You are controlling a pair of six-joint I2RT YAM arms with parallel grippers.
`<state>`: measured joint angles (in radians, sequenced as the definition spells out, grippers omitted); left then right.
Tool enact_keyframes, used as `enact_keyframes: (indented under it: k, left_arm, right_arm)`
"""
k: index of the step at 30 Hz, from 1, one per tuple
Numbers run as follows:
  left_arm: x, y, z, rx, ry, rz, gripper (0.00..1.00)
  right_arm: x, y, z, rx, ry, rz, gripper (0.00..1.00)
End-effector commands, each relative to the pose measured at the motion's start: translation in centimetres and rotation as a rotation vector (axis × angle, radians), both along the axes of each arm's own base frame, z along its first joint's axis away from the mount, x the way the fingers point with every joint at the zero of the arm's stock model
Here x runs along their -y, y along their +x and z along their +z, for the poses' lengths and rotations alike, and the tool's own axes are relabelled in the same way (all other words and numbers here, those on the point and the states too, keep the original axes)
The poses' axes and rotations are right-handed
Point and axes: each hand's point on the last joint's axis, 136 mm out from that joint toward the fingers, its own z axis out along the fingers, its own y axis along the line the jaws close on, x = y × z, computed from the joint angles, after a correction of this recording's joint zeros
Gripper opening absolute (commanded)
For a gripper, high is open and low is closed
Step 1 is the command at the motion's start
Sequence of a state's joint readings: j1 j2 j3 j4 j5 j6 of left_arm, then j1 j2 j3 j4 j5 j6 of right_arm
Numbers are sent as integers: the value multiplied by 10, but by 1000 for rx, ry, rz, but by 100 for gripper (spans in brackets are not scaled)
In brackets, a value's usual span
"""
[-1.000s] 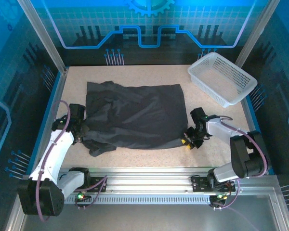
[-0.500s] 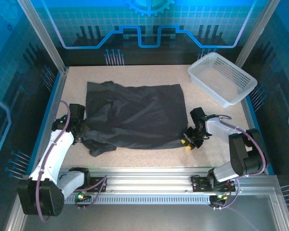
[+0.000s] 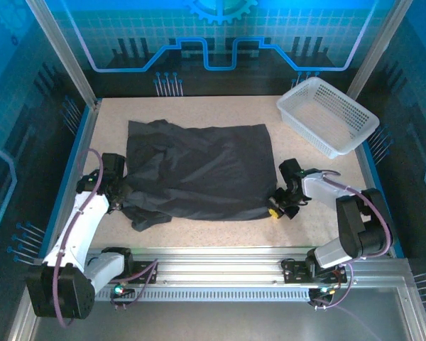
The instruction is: Fold and stack the t-shirts
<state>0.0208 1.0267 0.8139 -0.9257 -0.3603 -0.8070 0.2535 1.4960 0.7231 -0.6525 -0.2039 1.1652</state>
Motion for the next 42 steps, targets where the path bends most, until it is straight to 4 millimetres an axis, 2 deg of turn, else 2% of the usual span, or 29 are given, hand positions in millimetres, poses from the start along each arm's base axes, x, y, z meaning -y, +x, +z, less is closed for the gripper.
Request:
enact_keyframes:
  k: [1, 3, 6, 10, 13, 15, 17, 19, 22, 24, 28, 30, 32, 34, 36, 42]
  left_arm:
    - [6, 10, 4, 42, -50, -6, 0]
    - [14, 20, 10, 71, -93, -27, 0]
    - [29, 47, 34, 140, -191, -60, 0]
    - [37, 101, 98, 248, -257, -96, 0]
    - [33, 145, 159, 373, -311, -100, 0]
    - [27, 168, 208, 481, -347, -86, 0]
    - [20, 182, 253, 586, -380, -67, 0]
    - [13, 186, 297, 691, -399, -54, 0]
    - [7, 178, 359, 861, -395, -59, 0]
    - [0, 161, 394, 980, -380, -42, 0]
    - [-19, 115, 439, 1181, -304, 33, 0]
    - [-29, 95, 450, 1260, -285, 95, 0]
    - [-35, 91, 453, 1284, -293, 128, 0]
    - [-36, 104, 445, 1255, -337, 132, 0]
    - [-34, 129, 427, 1193, -415, 123, 0]
    - [-36, 222, 360, 1020, -628, 71, 0]
  right_arm:
    - [2, 16, -8, 53, -53, 28, 0]
    - [0, 40, 17, 154, -60, 56, 0]
    - [1, 87, 80, 343, -75, 93, 0]
    - [7, 157, 180, 592, -54, 112, 0]
    - [16, 206, 256, 768, -39, 100, 0]
    - [23, 233, 308, 891, -22, 83, 0]
    - [30, 250, 351, 993, -13, 59, 0]
    - [38, 256, 396, 1106, -22, 40, 0]
    - [51, 249, 448, 1249, -52, 13, 0]
    - [62, 232, 475, 1340, -79, -23, 0]
    - [84, 193, 506, 1471, -112, -112, 0]
    - [94, 176, 515, 1512, -120, -152, 0]
    - [96, 172, 518, 1526, -112, -153, 0]
    - [92, 181, 515, 1514, -93, -129, 0]
    - [83, 199, 507, 1503, -33, -104, 0]
    - [40, 268, 490, 1467, 111, 37, 0]
